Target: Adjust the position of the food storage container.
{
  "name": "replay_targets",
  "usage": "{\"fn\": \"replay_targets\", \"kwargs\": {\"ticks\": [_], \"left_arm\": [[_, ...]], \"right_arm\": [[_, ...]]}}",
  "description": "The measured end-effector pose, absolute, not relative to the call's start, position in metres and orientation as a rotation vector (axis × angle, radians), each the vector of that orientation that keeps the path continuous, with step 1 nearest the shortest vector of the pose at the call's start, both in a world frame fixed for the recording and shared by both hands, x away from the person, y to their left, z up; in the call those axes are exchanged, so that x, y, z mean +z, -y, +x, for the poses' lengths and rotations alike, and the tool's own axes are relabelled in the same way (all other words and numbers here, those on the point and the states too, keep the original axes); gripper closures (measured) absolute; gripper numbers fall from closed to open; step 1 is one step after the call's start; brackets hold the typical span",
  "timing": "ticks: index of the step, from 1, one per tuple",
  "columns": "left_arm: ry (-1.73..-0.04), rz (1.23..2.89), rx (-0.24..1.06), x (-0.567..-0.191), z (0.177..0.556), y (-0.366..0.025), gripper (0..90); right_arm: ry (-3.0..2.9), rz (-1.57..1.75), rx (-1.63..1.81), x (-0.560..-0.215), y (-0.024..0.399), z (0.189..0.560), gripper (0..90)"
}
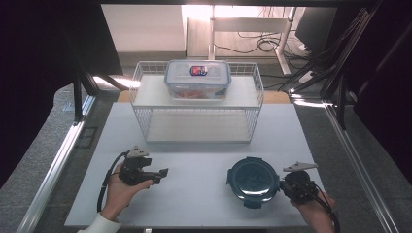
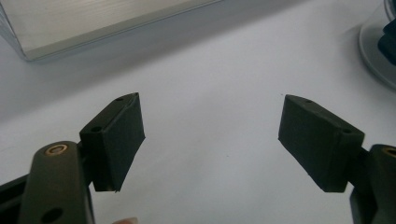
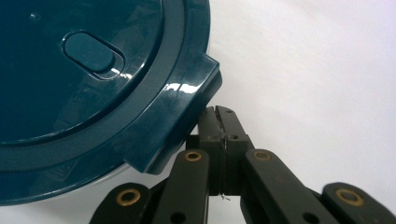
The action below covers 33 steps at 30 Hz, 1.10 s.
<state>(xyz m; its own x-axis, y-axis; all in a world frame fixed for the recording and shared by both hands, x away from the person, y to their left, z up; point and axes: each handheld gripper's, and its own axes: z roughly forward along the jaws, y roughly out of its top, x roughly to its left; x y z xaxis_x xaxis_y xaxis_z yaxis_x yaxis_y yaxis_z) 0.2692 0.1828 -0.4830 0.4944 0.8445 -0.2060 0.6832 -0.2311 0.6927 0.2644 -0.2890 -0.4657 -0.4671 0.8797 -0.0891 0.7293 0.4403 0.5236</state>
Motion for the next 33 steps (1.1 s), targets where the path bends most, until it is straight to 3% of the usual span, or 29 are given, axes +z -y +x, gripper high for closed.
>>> {"fn": "replay_targets", "kwargs": {"ticks": [18,33], "left_arm": [[-1.271,1.973,0.273,-0.483,0.27,-0.188,21.7],[-1.276,1.973,0.276,-0.483,0.271,-0.19,21.9]], "right_arm": [[-2.492,1.177,0.585,-0.469,0.211,0.28,89.0],[-2.569,1.092,0.61,-0.475,0.175,0.285,89.0]]}}
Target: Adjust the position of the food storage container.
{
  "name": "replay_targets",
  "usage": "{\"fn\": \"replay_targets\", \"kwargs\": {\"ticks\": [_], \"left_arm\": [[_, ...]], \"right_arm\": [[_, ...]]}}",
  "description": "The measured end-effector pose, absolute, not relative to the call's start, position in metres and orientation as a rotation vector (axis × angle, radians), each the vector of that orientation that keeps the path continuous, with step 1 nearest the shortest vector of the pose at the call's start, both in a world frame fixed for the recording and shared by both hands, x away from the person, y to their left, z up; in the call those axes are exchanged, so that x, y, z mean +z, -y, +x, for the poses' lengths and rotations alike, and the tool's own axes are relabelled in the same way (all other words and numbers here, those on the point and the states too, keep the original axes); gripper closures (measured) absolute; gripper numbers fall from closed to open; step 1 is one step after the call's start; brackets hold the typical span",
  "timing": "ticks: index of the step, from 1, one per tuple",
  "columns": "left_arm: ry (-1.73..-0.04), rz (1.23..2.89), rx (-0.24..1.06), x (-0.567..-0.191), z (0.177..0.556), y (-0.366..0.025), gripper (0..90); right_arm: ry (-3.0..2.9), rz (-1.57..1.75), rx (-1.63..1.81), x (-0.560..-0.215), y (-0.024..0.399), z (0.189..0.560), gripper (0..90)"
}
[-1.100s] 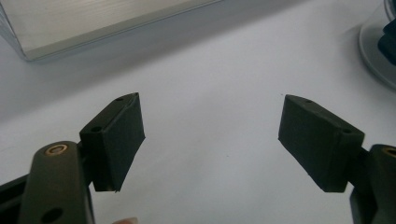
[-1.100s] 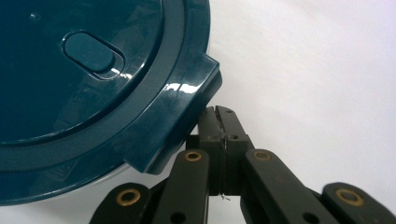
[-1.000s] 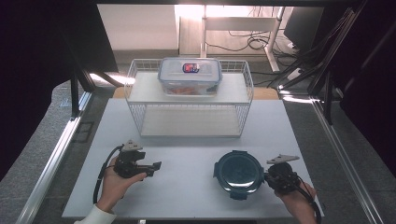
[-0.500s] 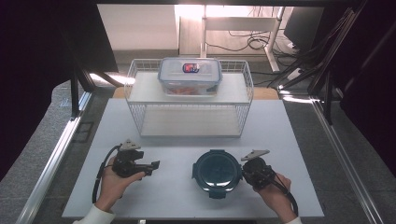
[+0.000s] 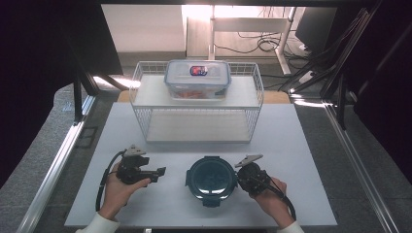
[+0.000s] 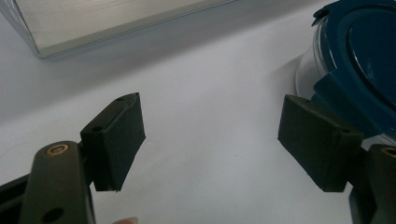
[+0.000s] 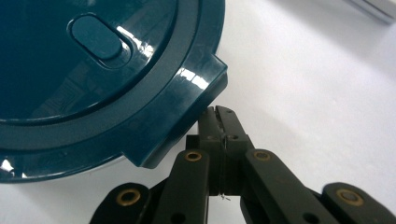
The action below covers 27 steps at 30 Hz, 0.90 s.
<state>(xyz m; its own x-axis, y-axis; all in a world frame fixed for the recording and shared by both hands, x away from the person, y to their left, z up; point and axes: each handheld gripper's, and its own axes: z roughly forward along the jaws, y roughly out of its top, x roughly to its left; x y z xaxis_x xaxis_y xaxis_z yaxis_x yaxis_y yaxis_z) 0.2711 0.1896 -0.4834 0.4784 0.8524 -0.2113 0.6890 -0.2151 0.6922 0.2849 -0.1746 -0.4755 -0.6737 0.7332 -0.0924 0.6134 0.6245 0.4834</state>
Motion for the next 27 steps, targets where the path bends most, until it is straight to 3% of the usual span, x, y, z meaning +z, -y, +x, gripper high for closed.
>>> {"fn": "replay_targets", "kwargs": {"ticks": [15,27], "left_arm": [[-1.281,1.965,0.275,-0.483,0.271,-0.192,21.9],[-1.29,1.941,0.278,-0.481,0.27,-0.195,22.0]], "right_arm": [[-2.643,1.032,0.659,-0.48,0.146,0.292,89.0],[-2.605,1.038,0.76,-0.471,0.159,0.291,88.8]]}}
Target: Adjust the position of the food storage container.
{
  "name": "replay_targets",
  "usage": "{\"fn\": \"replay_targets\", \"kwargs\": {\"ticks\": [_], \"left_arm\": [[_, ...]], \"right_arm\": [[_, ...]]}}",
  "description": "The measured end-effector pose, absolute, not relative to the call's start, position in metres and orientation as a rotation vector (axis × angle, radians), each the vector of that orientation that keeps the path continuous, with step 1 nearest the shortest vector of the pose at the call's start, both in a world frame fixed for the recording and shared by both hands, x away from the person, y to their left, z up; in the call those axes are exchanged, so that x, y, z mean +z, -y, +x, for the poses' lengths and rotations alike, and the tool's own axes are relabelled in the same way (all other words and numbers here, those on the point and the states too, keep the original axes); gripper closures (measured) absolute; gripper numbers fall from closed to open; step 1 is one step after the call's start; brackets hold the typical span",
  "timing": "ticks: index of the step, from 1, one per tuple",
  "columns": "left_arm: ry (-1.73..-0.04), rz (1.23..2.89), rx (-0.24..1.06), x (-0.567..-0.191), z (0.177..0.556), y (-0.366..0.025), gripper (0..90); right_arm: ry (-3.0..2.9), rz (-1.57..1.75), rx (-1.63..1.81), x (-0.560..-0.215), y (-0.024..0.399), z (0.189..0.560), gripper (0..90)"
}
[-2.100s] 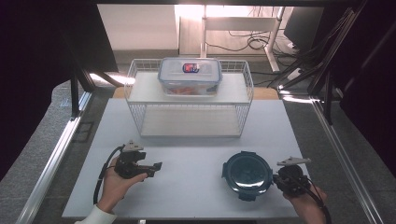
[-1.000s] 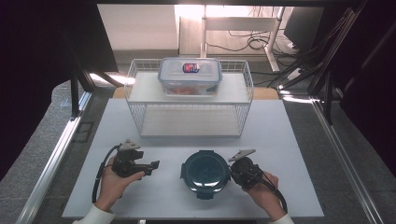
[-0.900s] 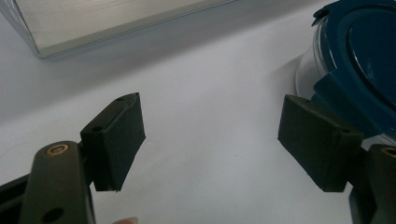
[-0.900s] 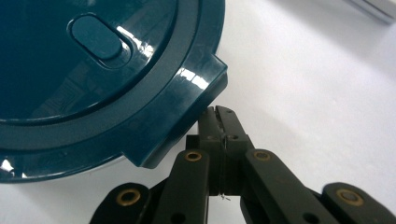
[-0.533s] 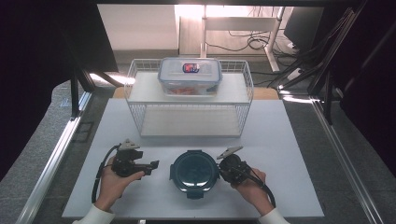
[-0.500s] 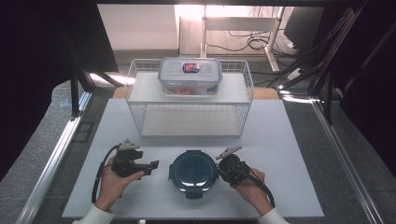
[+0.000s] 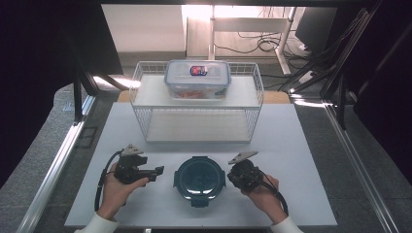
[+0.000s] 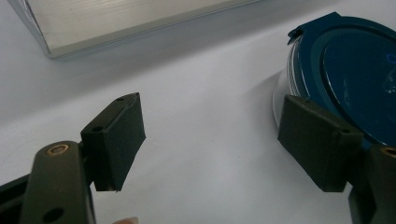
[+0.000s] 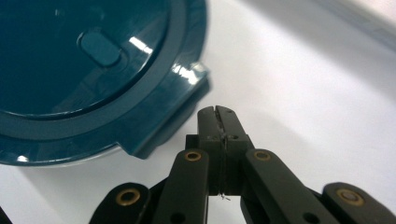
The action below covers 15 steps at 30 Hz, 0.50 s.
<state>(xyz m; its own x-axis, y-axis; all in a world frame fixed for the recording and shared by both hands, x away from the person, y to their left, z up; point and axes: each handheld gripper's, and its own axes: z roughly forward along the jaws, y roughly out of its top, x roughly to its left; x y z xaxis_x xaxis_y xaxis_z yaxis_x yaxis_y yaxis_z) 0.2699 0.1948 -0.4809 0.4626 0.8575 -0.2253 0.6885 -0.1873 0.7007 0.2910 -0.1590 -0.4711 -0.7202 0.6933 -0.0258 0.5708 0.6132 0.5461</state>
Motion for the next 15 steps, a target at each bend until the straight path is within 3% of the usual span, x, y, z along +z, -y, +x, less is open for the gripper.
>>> {"fn": "replay_targets", "kwargs": {"ticks": [11,13,15], "left_arm": [[-1.292,1.923,0.268,-0.479,0.269,-0.196,21.8],[-1.291,1.919,0.262,-0.479,0.268,-0.195,21.8],[-1.29,1.913,0.253,-0.479,0.268,-0.195,21.8]], "right_arm": [[-2.517,1.11,0.933,-0.452,0.187,0.287,87.0],[-2.526,1.135,0.978,-0.453,0.189,0.288,76.2],[-2.513,1.177,1.07,-0.453,0.191,0.289,53.4]]}}
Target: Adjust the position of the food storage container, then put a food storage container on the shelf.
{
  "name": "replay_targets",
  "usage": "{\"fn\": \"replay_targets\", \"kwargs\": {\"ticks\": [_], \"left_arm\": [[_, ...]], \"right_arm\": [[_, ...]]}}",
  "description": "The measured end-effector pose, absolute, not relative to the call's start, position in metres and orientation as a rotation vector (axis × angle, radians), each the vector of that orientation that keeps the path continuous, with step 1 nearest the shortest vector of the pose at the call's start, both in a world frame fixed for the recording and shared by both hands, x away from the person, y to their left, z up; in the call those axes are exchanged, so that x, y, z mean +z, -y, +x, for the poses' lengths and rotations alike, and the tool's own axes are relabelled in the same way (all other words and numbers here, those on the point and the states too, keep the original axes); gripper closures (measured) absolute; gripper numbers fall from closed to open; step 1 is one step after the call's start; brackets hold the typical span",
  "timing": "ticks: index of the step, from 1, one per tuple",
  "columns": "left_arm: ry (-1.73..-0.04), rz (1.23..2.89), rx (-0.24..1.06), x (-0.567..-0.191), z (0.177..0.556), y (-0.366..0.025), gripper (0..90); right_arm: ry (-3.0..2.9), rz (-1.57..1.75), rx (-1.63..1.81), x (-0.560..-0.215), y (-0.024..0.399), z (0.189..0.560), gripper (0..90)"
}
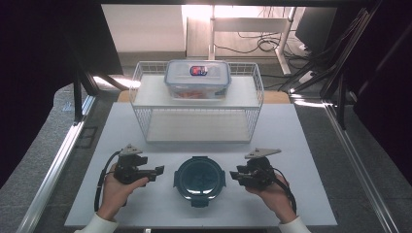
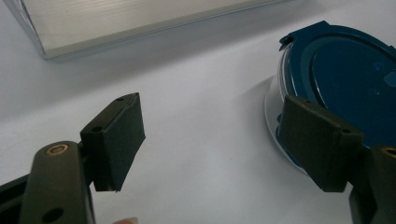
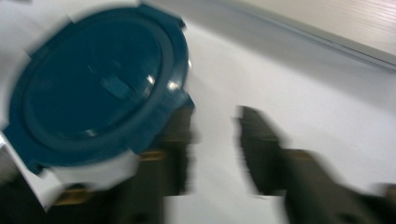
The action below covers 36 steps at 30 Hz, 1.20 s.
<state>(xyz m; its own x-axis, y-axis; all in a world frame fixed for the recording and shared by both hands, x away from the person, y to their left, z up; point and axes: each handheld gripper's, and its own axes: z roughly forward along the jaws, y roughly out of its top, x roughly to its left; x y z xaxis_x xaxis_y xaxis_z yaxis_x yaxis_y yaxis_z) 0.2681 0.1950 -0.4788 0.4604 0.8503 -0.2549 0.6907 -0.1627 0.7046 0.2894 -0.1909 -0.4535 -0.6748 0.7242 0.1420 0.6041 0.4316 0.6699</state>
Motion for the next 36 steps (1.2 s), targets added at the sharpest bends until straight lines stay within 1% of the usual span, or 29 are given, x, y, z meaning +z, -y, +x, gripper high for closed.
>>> {"fn": "replay_targets", "kwargs": {"ticks": [1,2,5,7,16,21,28,33,36], "left_arm": [[-1.291,1.909,0.245,-0.479,0.268,-0.194,21.8],[-1.29,1.909,0.243,-0.479,0.268,-0.194,21.8],[-1.286,1.911,0.241,-0.479,0.268,-0.193,21.8],[-1.286,1.901,0.228,-0.478,0.267,-0.192,21.7],[-1.282,1.853,0.165,-0.474,0.263,-0.192,20.9],[-1.278,1.808,0.11,-0.471,0.261,-0.191,16.6],[-1.25,1.786,-0.007,-0.47,0.26,-0.178,12.6],[-1.244,1.791,-0.048,-0.471,0.259,-0.169,12.0],[-1.274,1.788,-0.063,-0.474,0.26,-0.165,10.5]], "right_arm": [[-2.5,1.202,1.121,-0.453,0.191,0.29,41.2],[-2.501,1.216,1.146,-0.453,0.191,0.29,36.9],[-2.5,1.227,1.197,-0.451,0.192,0.29,29.2],[-2.51,1.232,1.23,-0.451,0.192,0.29,26.8],[-2.51,1.246,1.244,-0.454,0.19,0.29,23.5],[-2.531,1.244,1.259,-0.456,0.187,0.291,22.2],[-2.52,1.305,1.293,-0.459,0.183,0.293,18.9],[-2.536,1.324,1.295,-0.462,0.177,0.295,17.2],[-2.54,1.353,1.31,-0.465,0.176,0.297,17.0]]}}
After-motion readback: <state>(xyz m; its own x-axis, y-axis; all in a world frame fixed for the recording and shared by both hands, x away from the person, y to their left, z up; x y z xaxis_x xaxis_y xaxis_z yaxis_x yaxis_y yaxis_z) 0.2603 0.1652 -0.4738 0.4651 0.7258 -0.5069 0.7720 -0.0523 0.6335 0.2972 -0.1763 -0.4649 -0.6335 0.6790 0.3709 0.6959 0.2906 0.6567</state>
